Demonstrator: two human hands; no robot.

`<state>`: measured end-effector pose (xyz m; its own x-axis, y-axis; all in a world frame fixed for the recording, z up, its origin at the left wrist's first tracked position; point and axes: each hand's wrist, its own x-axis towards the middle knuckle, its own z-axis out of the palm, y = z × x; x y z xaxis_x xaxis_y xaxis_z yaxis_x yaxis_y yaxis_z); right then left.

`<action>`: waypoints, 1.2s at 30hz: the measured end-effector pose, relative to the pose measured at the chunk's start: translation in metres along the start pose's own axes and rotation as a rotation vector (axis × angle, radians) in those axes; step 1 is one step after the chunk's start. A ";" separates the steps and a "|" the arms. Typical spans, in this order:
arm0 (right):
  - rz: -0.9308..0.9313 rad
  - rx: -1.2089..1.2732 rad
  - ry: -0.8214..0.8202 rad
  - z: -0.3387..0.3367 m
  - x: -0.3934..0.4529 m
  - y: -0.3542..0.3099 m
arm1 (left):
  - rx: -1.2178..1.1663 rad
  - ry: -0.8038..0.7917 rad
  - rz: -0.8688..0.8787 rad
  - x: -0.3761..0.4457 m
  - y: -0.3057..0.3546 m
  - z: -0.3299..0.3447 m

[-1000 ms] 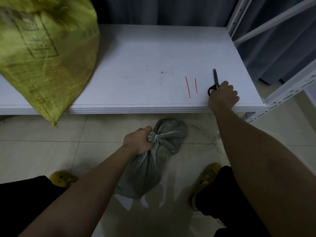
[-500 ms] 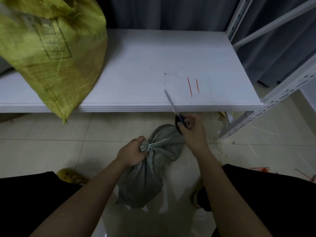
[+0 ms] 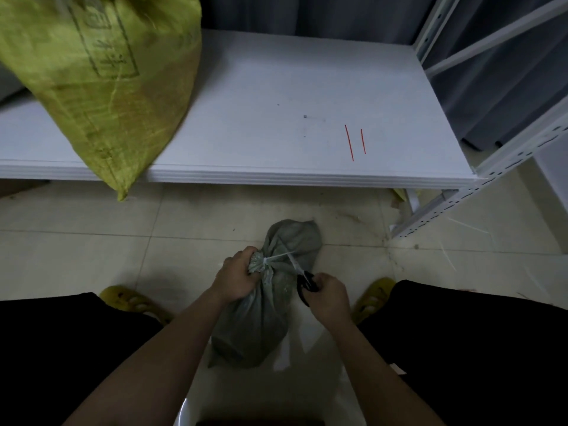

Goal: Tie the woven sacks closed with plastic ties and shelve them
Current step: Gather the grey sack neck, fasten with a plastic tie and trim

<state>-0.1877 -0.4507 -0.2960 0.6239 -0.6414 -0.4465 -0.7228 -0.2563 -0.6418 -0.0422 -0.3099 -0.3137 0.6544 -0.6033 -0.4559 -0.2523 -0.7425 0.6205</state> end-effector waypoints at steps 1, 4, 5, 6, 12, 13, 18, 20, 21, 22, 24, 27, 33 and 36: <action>0.035 -0.025 0.001 0.003 -0.001 0.003 | 0.090 0.015 -0.031 0.003 0.000 0.002; 0.071 -0.088 0.000 0.007 -0.002 0.006 | 0.371 0.109 -0.017 0.008 0.000 0.004; 0.066 -0.106 -0.021 0.007 -0.002 0.006 | 0.436 0.139 0.004 0.007 0.001 0.002; 0.053 -0.129 -0.045 0.007 -0.001 0.005 | 0.506 0.159 0.032 0.008 0.001 0.001; -0.022 -0.270 -0.086 0.012 0.008 0.002 | 0.923 0.170 0.192 0.010 0.005 -0.002; -0.028 -0.295 -0.082 0.012 0.008 0.002 | 0.916 0.128 0.180 0.011 0.006 -0.003; -0.033 -0.401 -0.096 0.002 0.006 0.004 | 0.757 -0.006 0.087 0.013 0.009 -0.004; -0.015 -0.411 -0.096 -0.001 0.004 0.005 | 0.639 -0.027 0.029 0.013 0.007 -0.003; -0.011 -0.426 -0.092 -0.002 0.004 0.006 | 0.640 -0.013 0.023 0.013 0.007 -0.003; -0.011 -0.440 -0.092 -0.002 0.004 0.007 | 0.674 0.007 0.025 0.012 0.007 -0.003; -0.021 -0.470 -0.106 -0.002 0.003 0.008 | 0.766 0.048 0.038 0.010 0.008 -0.004; -0.045 -0.496 -0.136 0.003 0.004 0.012 | 0.868 0.068 0.058 0.011 0.013 -0.006; -0.065 -0.469 -0.125 0.007 0.005 0.014 | 0.998 -0.115 0.014 0.018 0.023 -0.001; -0.017 -0.456 -0.138 0.004 0.008 0.021 | 0.920 -0.049 0.055 0.015 0.031 0.007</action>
<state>-0.1968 -0.4584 -0.3156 0.6481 -0.5400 -0.5369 -0.7496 -0.5769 -0.3246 -0.0453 -0.3440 -0.3064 0.5990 -0.6408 -0.4803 -0.7632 -0.6384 -0.1001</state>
